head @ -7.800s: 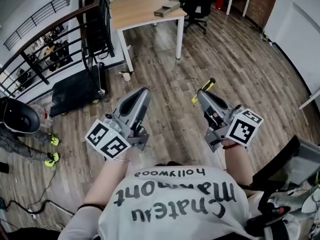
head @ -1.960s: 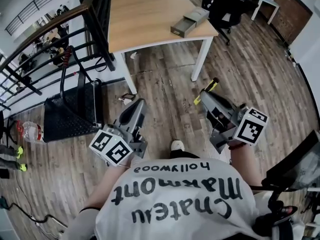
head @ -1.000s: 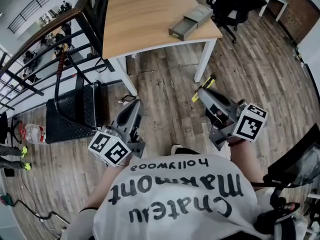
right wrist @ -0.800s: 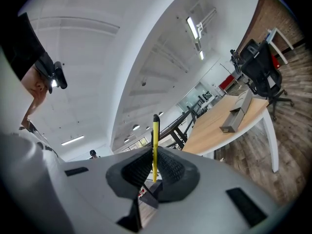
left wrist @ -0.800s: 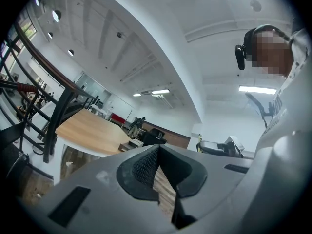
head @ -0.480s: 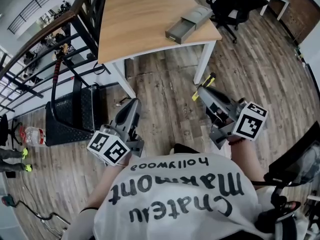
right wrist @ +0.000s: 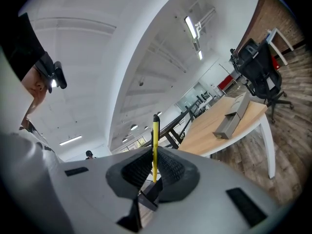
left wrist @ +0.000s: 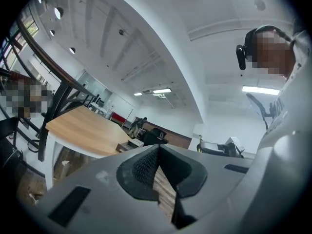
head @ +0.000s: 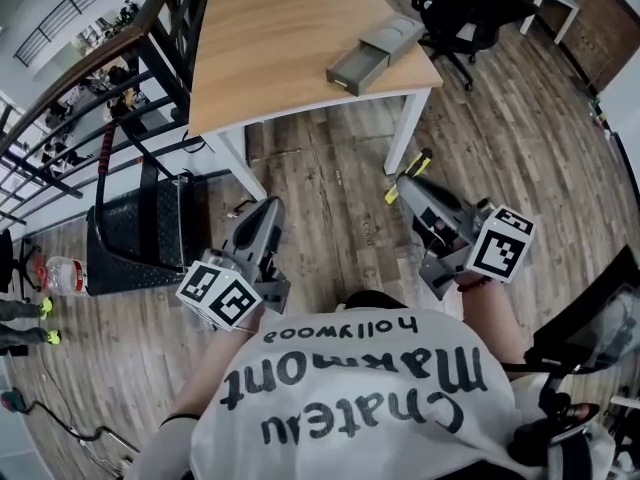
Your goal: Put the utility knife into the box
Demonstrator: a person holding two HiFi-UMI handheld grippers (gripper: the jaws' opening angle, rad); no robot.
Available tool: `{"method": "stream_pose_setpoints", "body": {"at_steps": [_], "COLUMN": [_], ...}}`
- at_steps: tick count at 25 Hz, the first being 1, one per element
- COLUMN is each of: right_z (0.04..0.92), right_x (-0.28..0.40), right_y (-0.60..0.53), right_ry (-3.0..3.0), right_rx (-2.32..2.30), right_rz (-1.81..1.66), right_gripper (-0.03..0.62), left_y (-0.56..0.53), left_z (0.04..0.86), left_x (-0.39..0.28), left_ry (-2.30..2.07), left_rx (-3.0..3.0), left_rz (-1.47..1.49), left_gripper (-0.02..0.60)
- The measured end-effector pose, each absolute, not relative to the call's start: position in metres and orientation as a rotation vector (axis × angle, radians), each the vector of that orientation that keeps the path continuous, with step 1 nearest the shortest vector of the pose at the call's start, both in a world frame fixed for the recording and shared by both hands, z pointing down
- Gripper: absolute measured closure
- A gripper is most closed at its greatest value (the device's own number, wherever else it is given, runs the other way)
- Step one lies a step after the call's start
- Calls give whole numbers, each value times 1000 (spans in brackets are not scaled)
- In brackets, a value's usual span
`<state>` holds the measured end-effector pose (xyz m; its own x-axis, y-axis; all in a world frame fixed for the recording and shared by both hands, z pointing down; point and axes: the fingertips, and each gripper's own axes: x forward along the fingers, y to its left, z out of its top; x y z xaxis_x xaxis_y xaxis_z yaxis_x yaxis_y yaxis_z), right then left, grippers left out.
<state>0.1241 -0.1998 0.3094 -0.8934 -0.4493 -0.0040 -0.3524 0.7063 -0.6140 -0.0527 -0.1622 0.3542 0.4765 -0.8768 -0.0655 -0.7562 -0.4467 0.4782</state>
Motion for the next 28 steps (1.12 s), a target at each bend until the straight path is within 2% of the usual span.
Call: {"method": "stream_pose_setpoints", "body": {"at_steps": [19,28], "right_z": [304,302], "right_x": [133,152], "right_y": [-219,-225], "right_ry": [2761,2735], "right_rx": [-650,-668], "right_rz": [-866,-866], "right_gripper": [562,563], "left_y": [-183,-199], "left_z": [355,354], "left_x": [-41,-15], "left_ry": [-1368,-1304], "left_rx": [2386,2413], "left_rz": [-449,-427], "left_gripper": [575,575]}}
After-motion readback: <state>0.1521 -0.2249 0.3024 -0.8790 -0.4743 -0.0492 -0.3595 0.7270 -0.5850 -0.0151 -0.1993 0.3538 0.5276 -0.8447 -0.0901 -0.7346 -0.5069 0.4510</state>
